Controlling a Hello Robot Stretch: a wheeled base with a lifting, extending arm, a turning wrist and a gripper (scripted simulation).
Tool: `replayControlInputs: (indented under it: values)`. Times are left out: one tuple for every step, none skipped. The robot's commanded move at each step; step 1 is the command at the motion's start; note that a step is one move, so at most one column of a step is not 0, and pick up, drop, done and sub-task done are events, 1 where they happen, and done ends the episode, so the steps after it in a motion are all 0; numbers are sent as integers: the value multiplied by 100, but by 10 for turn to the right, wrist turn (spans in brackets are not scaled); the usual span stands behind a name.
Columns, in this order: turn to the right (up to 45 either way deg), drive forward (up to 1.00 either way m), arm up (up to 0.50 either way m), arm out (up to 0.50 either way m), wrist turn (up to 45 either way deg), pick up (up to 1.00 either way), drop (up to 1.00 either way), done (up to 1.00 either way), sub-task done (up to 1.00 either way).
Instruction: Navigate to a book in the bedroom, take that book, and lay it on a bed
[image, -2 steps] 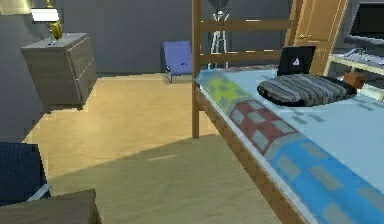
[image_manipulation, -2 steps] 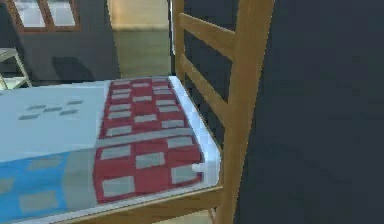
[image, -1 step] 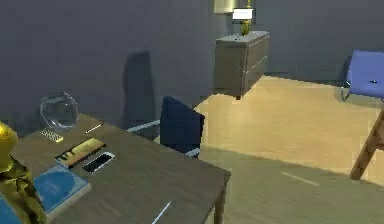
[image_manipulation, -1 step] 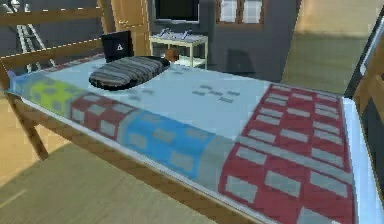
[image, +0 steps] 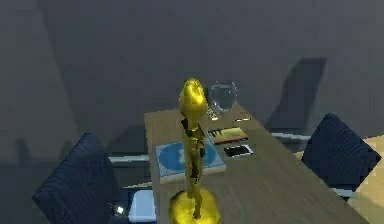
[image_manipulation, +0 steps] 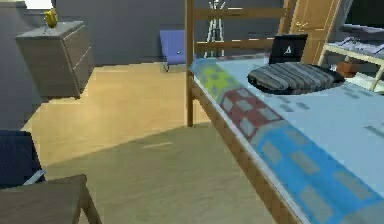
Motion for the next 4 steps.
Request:
replayControlInputs:
  values:
    - [-450, 0, 0, 0, 0, 0, 0, 0, 0]
    - [-420, 0, 0, 0, 0, 0, 0, 0, 0]
    - [0, 0, 50, 0, 0, 0, 0, 0, 0]
    - [0, 0, 32, 0, 0, 0, 0, 0, 0]
